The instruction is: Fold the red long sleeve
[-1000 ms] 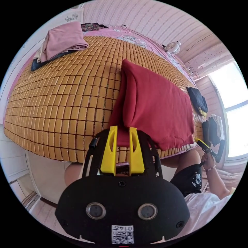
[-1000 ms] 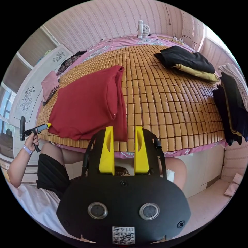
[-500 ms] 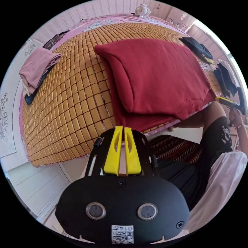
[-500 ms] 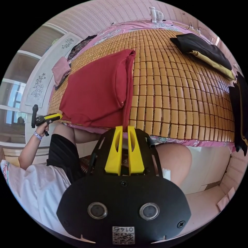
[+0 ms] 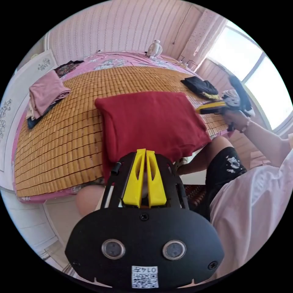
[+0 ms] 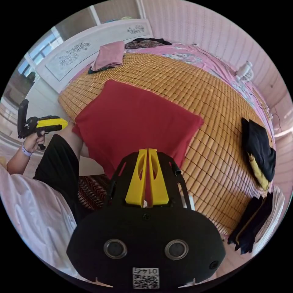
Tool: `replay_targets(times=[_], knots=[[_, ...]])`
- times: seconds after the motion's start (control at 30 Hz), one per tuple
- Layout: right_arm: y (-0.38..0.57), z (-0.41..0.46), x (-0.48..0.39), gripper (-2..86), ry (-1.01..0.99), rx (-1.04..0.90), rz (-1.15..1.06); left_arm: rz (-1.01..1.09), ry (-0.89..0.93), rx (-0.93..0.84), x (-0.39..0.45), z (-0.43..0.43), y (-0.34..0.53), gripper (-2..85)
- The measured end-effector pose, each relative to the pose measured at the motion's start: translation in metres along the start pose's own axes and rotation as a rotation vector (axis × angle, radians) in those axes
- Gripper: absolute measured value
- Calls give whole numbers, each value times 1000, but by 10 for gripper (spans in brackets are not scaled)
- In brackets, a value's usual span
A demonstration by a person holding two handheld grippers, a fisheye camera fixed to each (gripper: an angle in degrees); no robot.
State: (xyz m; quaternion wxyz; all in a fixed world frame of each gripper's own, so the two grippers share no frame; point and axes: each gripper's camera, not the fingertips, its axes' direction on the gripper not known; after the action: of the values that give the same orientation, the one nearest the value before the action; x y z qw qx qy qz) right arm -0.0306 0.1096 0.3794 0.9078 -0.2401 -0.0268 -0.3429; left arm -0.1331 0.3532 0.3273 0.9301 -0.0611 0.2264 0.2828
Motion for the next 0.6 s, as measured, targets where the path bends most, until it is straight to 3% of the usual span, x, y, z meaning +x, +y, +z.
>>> replay_targets(times=[0.13, 0.27, 0.5, 0.6], knots=[[-132, 38, -36, -4, 110, -146, -157, 92, 80, -47, 42, 62, -21, -10], [-207, 85, -45, -4, 188, -340, -175, 271, -82, -224, 64, 121, -19, -10], [-286, 113, -37, -8, 11, -514, -170, 210, 43, -148, 38, 130, -1, -10], [-308, 119, -49, -9, 38, -553, -212, 187, 80, -124, 29, 133, 5, -10]])
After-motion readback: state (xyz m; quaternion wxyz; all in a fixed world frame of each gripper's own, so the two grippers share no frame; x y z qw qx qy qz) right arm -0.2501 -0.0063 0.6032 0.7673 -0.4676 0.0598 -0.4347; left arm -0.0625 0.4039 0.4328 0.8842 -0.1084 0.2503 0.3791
